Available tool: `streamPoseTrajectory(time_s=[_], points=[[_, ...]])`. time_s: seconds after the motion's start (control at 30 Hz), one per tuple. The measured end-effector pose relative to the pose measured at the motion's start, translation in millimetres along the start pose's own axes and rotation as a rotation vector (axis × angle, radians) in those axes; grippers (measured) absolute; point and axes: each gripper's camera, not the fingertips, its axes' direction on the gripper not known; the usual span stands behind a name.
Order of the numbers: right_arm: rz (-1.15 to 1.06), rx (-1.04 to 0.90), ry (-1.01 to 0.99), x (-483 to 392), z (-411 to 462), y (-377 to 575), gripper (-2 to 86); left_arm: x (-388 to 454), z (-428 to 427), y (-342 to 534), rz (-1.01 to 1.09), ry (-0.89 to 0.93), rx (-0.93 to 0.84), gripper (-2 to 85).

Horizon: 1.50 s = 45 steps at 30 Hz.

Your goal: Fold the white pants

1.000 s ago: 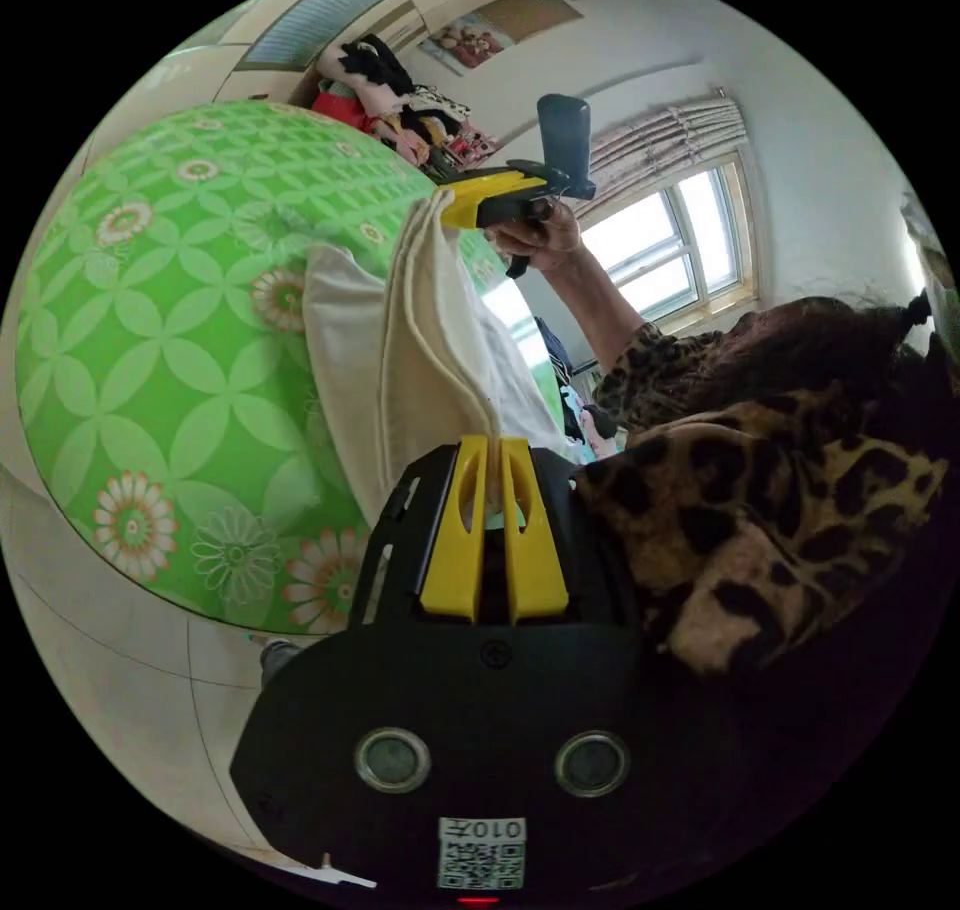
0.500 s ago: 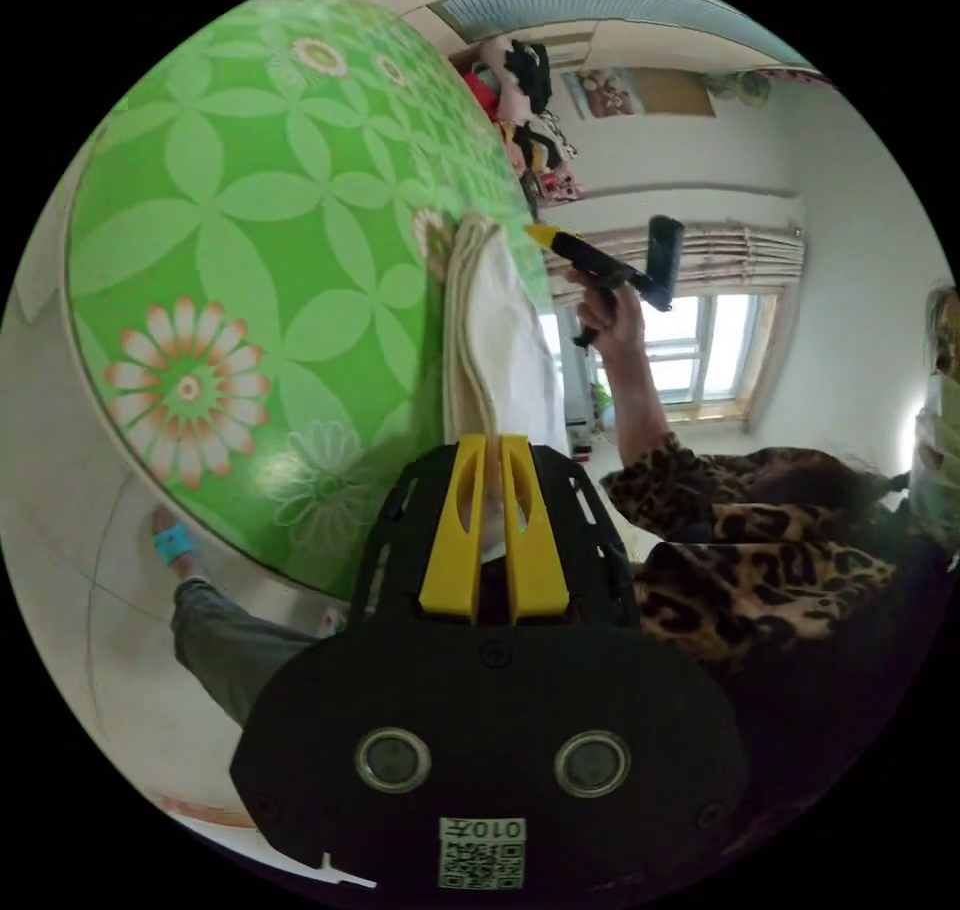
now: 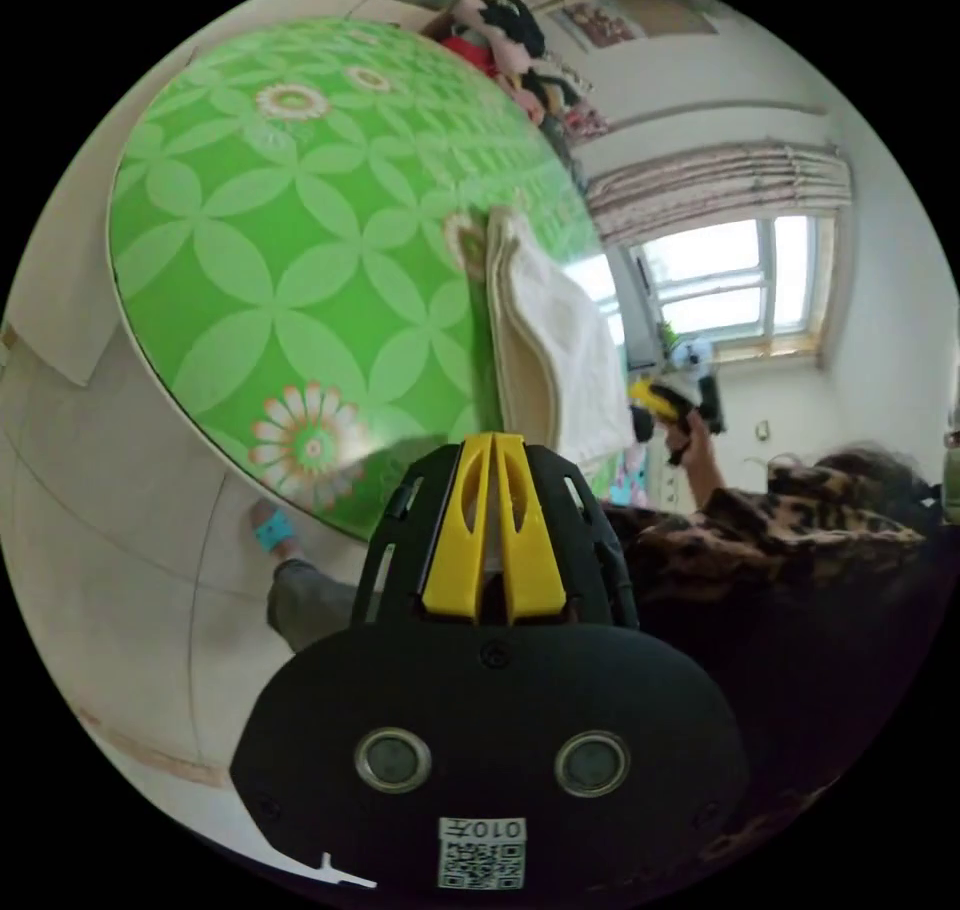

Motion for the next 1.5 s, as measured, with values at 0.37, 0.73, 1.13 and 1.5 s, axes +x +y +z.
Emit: streamPoseTrajectory(time_s=[0.37, 0.73, 1.13, 1.5], points=[[-0.061, 0.070, 0.035, 49, 7, 65, 5.4, 48, 37, -100, 0.203, 0.162, 0.059, 0.6], [-0.638, -0.174, -0.657, -39, 134, -8, 2.5, 30, 127, -186, 0.273, 0.032, -0.095, -0.1], [-0.549, -0.387, -0.411, -36, 205, -5, 2.4, -38, 158, -228, 0.165, 0.398, -0.135, -0.2], [0.123, 0.423, -0.551, 179, 64, 138, 15.2, 89, 161, -194, 0.519, 0.364, -0.200, -0.1]])
